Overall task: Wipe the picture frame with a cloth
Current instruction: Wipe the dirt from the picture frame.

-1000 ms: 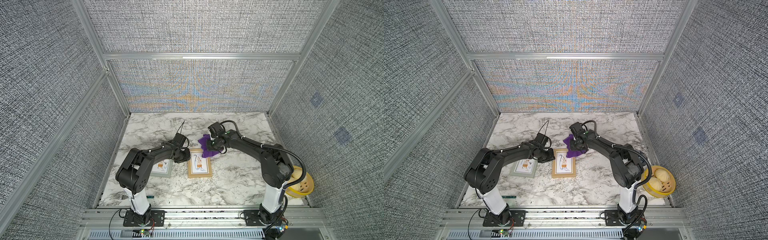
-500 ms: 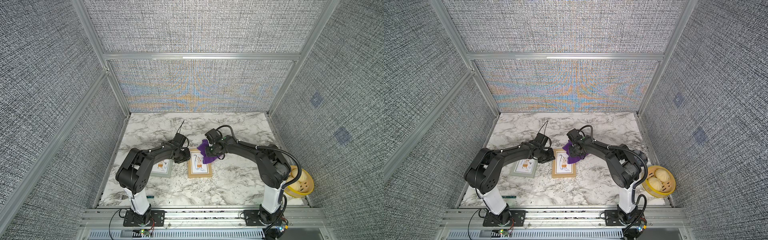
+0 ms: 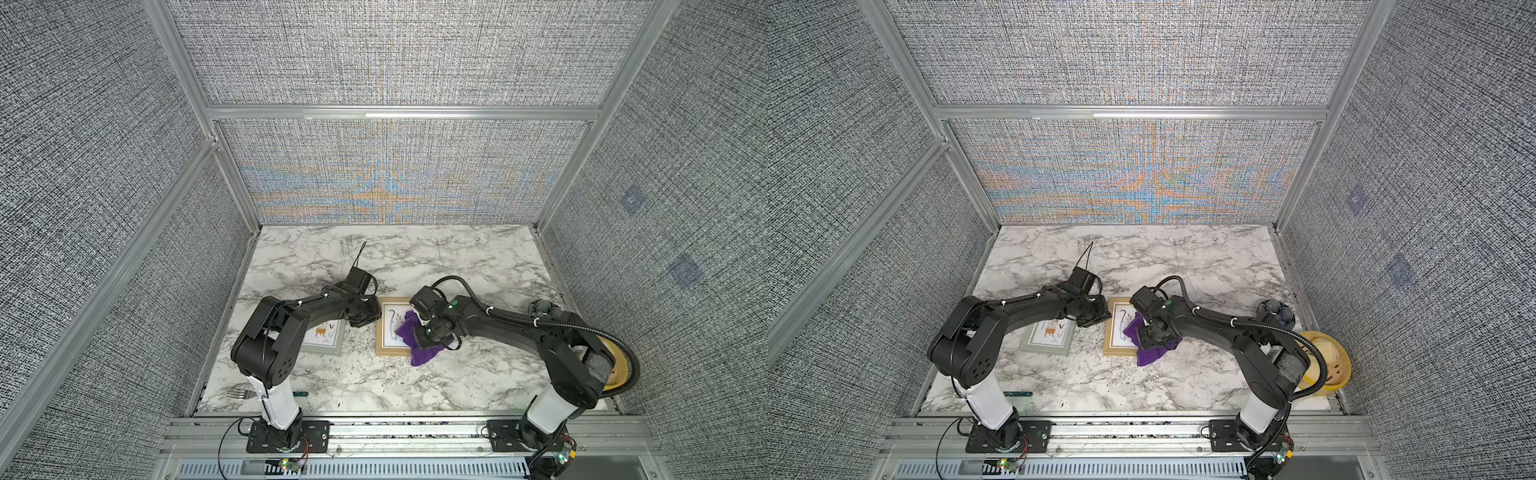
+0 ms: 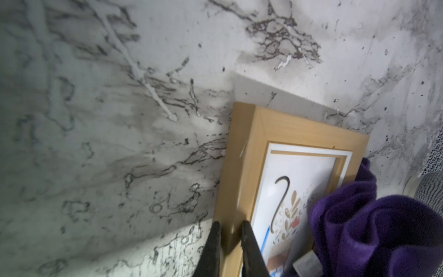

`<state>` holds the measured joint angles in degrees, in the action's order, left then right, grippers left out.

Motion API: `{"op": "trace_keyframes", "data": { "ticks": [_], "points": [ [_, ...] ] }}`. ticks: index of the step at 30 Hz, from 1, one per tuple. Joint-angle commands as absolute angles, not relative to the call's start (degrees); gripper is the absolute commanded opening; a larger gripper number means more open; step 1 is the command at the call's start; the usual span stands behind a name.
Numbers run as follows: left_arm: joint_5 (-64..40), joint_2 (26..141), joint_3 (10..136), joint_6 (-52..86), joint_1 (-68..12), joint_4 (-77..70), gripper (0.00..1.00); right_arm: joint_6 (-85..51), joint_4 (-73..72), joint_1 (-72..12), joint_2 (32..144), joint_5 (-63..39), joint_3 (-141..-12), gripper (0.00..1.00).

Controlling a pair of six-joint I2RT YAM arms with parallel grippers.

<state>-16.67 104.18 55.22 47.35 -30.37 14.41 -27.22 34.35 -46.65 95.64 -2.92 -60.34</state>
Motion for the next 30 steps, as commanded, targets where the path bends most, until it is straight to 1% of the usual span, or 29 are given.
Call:
{"op": "trace_keyframes", "data": {
  "ticks": [1, 9, 14, 17, 19, 24, 30],
  "points": [
    [-2.66, 114.51, 51.72, 49.18, -30.68, 35.60, 0.00, -28.02, 40.61, -46.96, 95.41, -6.94, -59.60, 0.00],
    [-2.41, 114.25, 53.40, 44.05, -30.68, 36.76, 0.00, -28.41, 37.85, -42.16, 101.86, -1.56, -67.97, 0.00],
    [-2.11, 114.35, 53.96, 42.20, -30.76, 37.55, 0.00, -28.83, 34.25, -39.46, 100.53, -1.34, -74.75, 0.00],
    [-2.43, 114.47, 54.00, 42.01, -30.73, 37.19, 0.00, -28.17, 31.44, -38.63, 101.85, -3.65, -78.95, 0.00],
    [-2.83, 114.55, 53.95, 42.01, -30.76, 36.70, 0.00, -27.75, 31.14, -38.36, 105.40, -6.35, -82.92, 0.00],
    [-4.01, 114.65, 53.36, 42.80, -30.76, 35.13, 0.00, -28.31, 27.20, -38.15, 113.10, -8.79, -88.20, 0.00],
    [-5.19, 114.61, 52.55, 43.68, -30.76, 33.62, 0.00, -31.12, 18.19, -37.10, 117.12, -11.30, -88.59, 0.00]
  ]
}}
